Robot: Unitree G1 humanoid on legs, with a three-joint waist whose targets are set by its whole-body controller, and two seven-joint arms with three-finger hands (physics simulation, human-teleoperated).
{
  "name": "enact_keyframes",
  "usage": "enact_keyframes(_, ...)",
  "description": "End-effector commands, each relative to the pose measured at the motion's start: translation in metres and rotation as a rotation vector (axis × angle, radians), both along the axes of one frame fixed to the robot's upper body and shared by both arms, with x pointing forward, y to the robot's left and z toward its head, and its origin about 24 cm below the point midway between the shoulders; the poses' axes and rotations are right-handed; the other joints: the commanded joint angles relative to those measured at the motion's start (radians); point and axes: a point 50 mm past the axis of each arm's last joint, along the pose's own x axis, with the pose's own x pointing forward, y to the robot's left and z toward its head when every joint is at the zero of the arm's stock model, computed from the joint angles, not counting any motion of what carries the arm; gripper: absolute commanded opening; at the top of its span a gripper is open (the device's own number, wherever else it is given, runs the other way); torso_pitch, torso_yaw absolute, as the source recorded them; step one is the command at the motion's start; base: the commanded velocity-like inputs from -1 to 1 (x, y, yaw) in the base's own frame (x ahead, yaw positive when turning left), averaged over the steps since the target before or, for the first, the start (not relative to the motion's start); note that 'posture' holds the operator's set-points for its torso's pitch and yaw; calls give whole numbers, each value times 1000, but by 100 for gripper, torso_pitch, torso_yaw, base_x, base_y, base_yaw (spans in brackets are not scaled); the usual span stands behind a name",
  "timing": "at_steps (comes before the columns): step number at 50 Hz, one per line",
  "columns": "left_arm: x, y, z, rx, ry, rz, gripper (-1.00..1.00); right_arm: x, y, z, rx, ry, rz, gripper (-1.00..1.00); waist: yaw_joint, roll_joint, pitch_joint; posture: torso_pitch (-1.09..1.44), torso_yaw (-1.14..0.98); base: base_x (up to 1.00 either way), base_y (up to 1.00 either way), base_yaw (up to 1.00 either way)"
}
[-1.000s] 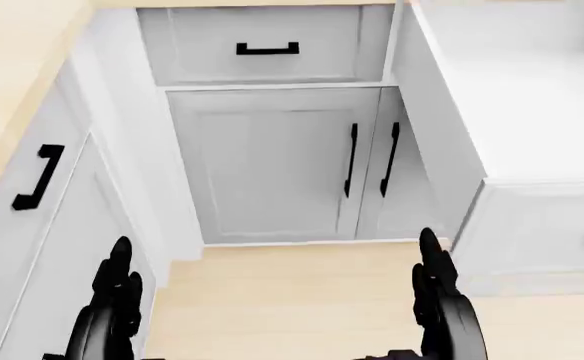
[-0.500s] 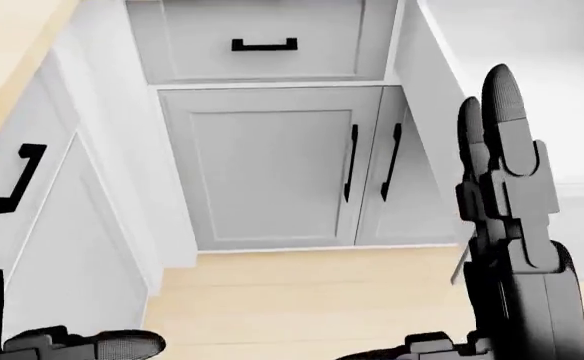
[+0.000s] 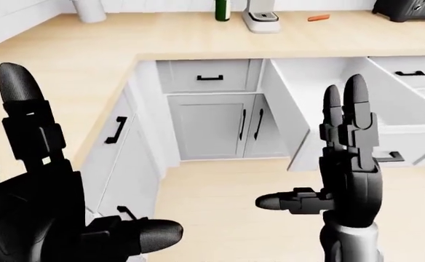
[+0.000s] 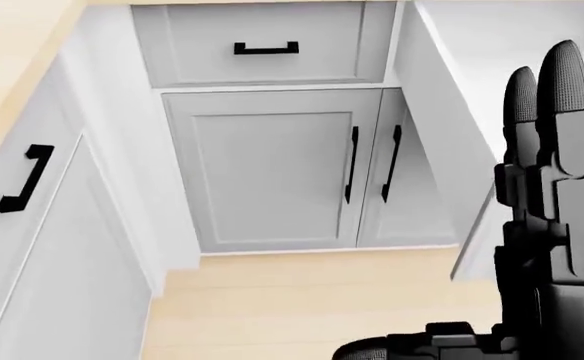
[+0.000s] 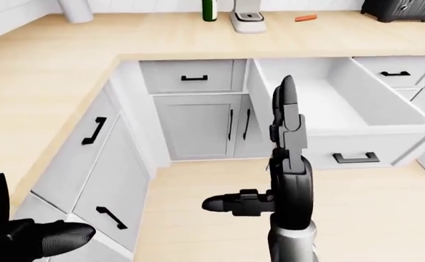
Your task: Close the right drawer.
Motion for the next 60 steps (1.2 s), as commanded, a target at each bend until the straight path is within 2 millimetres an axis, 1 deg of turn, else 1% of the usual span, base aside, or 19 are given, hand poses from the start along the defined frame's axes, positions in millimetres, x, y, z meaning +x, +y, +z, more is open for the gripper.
enact_keyframes(1, -6, 0, 6, 0, -47, 1, 100, -11, -5, 15, 26, -90, -9, 100, -2, -1, -11, 0, 0, 0, 0, 0)
enact_keyframes(4, -5, 0, 5, -5, -39, -3, 100, -11, -8, 16, 36, -94, -12, 100, 1, -1, -9, 0, 0, 0, 0, 0)
enact_keyframes(8, -5, 0, 5, -5, -36, -5, 100, -25, -8, 22, 36, -135, -20, 100, 2, -3, -10, 0, 0, 0, 0, 0)
enact_keyframes(12, -5, -1, 4, -2, -36, -11, 100, -27, -8, 22, 33, -139, -18, 100, 1, -3, -9, 0, 0, 0, 0, 0)
enact_keyframes(14, -5, -1, 4, -2, -36, -11, 100, -29, -7, 22, 34, -141, -19, 100, -5, 0, -15, 0, 0, -8, 0, -6)
enact_keyframes(21, -6, -2, 3, 1, -29, -21, 100, -34, -6, 20, 34, -144, -15, 100, -7, 7, 5, 0, 0, -15, 0, -13)
enact_keyframes(28, -5, -2, 3, 1, -29, -20, 100, -34, -6, 20, 37, -143, -13, 100, -14, 7, 16, 0, 0, -16, 0, -13)
enact_keyframes(35, -5, -2, 3, 1, -28, -22, 100, -35, -6, 19, 39, -142, -10, 100, -6, 27, 21, 0, 0, -16, 0, -15)
enact_keyframes(39, -5, -2, 3, 0, -26, -23, 100, -36, -6, 19, 41, -143, -7, 100, -13, 12, 18, 0, 0, -15, 0, -28)
enact_keyframes(41, -5, -2, 3, -1, -26, -22, 100, -36, -6, 19, 38, -143, -6, 100, -14, -10, 7, 0, 0, -20, 0, -57)
enact_keyframes(43, -5, -2, 4, -1, -26, -22, 100, -36, -6, 19, 39, -143, -7, 100, -14, -39, 2, 0, 0, -21, 0, -57)
enact_keyframes(44, -5, -2, 4, -1, -27, -21, 100, -36, -6, 20, 38, -143, -5, 100, -18, -71, -8, 0, 0, -21, 0, -56)
enact_keyframes(46, -4, -3, 4, 0, -25, -23, 100, -35, -7, 21, 43, -140, -4, 100, -29, -59, 4, 0, 0, -20, 0, -56)
enact_keyframes(47, -4, -2, 4, -1, -25, -22, 100, -35, -7, 20, 43, -139, -5, 100, -28, -60, 2, 0, 0, -21, 0, -54)
enact_keyframes(50, -4, -3, 4, 0, -26, -23, 100, -33, -6, 20, 41, -138, -3, 100, -25, -32, -2, 0, 0, -21, 0, -53)
enact_keyframes(55, -5, -3, 3, 2, -25, -26, 100, -32, -5, 19, 38, -136, -3, 100, -6, 7, 22, 0, 0, -21, 0, -53)
enact_keyframes(57, -6, -3, 2, 2, -25, -28, 100, -32, -6, 19, 39, -136, -4, 100, -2, 41, 24, 0, 0, -21, 0, -53)
enact_keyframes(59, -6, -3, 2, 3, -25, -28, 100, -31, -6, 18, 39, -134, -1, 100, 9, 100, 11, 0, 0, -21, 0, -52)
enact_keyframes(60, -6, -3, 2, 3, -26, -28, 100, -32, -6, 18, 38, -135, -1, 100, 15, 55, 27, 0, 0, -20, 0, -52)
